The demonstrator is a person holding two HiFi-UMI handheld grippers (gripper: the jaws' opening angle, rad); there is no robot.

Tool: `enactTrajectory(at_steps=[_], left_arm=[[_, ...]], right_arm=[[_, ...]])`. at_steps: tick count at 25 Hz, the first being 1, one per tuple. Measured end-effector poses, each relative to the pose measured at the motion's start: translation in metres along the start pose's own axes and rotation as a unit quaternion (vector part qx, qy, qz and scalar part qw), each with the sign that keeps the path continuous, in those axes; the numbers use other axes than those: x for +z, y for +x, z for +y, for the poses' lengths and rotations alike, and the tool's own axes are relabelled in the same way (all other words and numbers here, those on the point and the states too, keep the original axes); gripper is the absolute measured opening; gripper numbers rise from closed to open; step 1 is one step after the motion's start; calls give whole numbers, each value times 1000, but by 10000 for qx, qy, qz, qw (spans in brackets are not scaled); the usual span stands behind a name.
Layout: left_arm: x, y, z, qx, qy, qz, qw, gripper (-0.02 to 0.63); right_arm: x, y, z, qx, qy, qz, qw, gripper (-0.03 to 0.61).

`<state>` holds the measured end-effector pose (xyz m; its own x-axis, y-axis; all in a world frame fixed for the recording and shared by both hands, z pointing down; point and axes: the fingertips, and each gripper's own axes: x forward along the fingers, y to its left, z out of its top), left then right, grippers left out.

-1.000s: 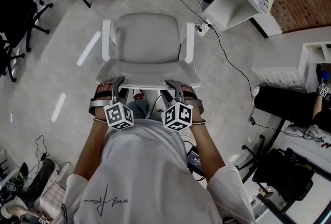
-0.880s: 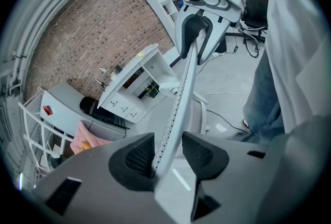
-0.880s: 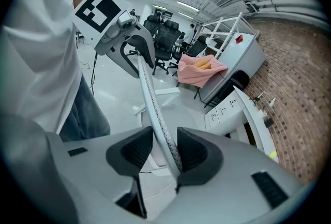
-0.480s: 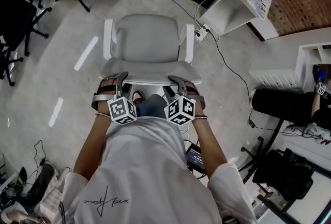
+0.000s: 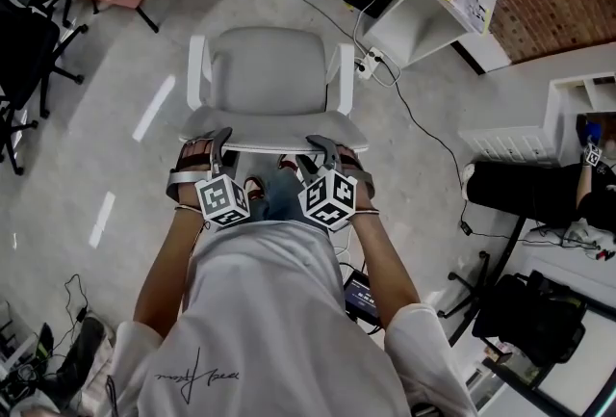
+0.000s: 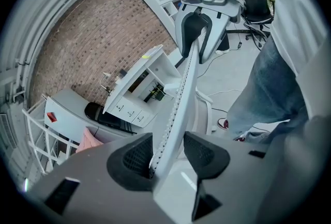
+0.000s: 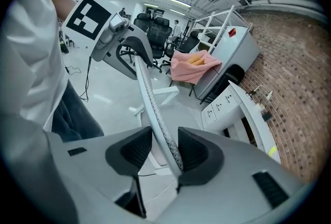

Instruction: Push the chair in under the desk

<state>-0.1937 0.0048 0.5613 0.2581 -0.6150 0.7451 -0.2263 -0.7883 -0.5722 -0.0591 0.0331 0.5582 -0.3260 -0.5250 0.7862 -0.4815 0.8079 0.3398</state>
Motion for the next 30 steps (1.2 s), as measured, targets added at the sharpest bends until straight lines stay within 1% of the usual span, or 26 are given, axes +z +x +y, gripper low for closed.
enactTrajectory(at_steps=[6,9,12,19,25,30], left_arm=[[0,11,13,-64,62,23,10000,187],[1,15,18,-87,58,53,9999,192],[1,19,24,-64,64,76,9999,192],[2,34,40,-32,82,177,9998,201],[5,46,52,-263,176,311,9990,193],[10,56,62,-92,246,291,9992,192]], right_arm=[[3,6,-9,-63,61,-14,10000,175],[5,7,-13,-166,35,-77,9998,175],[7,10,-17,-285,-40,-137,9995,175],[11,18,-29,-383,-51,-199,9991,170],[13,24,-45,-504,-69,-243,9984,170],[12,30,-59,-520,-89,-244,9983,170]])
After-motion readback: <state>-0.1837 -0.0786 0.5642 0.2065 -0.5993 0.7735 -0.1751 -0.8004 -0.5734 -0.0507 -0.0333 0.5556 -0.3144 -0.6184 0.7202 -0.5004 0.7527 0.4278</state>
